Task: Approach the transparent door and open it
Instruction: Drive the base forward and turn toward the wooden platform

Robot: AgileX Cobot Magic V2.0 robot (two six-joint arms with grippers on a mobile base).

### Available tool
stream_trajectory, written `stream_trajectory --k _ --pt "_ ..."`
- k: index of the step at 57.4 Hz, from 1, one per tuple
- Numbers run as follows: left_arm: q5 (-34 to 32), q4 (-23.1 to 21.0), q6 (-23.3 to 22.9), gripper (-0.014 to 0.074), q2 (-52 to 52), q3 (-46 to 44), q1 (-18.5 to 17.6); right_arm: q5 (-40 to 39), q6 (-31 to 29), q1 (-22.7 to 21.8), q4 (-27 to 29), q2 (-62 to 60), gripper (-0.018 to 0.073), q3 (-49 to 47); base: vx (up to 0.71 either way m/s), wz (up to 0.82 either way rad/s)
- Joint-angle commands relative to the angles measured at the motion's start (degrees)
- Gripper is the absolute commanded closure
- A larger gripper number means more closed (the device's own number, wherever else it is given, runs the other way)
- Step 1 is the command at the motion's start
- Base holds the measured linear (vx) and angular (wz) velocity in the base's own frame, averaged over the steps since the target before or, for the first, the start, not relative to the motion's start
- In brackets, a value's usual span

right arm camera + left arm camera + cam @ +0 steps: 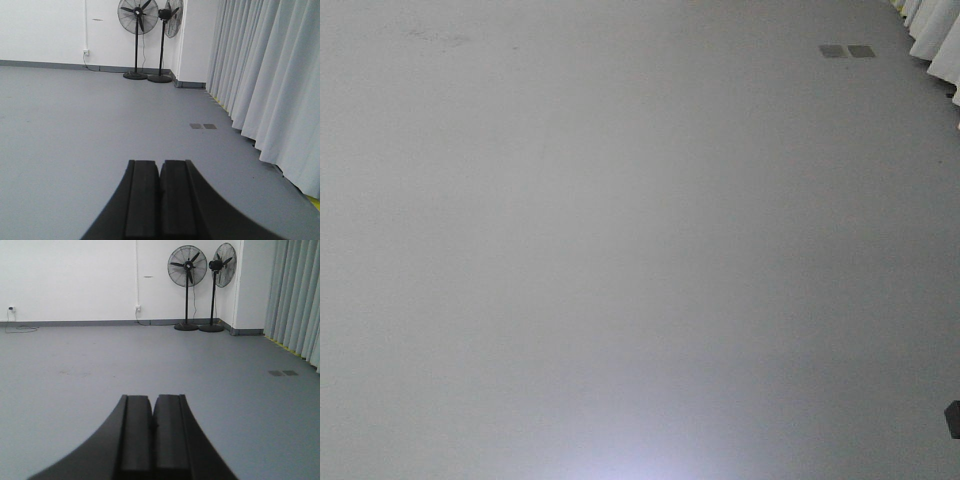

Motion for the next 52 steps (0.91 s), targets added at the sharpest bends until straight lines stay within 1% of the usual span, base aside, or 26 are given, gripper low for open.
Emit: stream_trajectory --k 1,28,52 --pt "-4.68 -0.1 -0.5 0.0602 -0.13 1.7 -0.26 -4.62 -0.18 -0.21 -0.14 -0.63 0.0564 0.76 0.12 0.03" --pt "-4.68 -0.1 -0.5 0.0602 -0.13 1.7 -0.26 -4.62 -0.18 -0.21 -0.14 -0.63 0.0564 0.76 0.19 0.12" --pt "-4.68 -0.1 -0.5 0.0602 -0.13 1.7 -0.26 -4.62 -0.18 -0.21 -0.14 -0.63 0.0564 0.76 0.24 0.02"
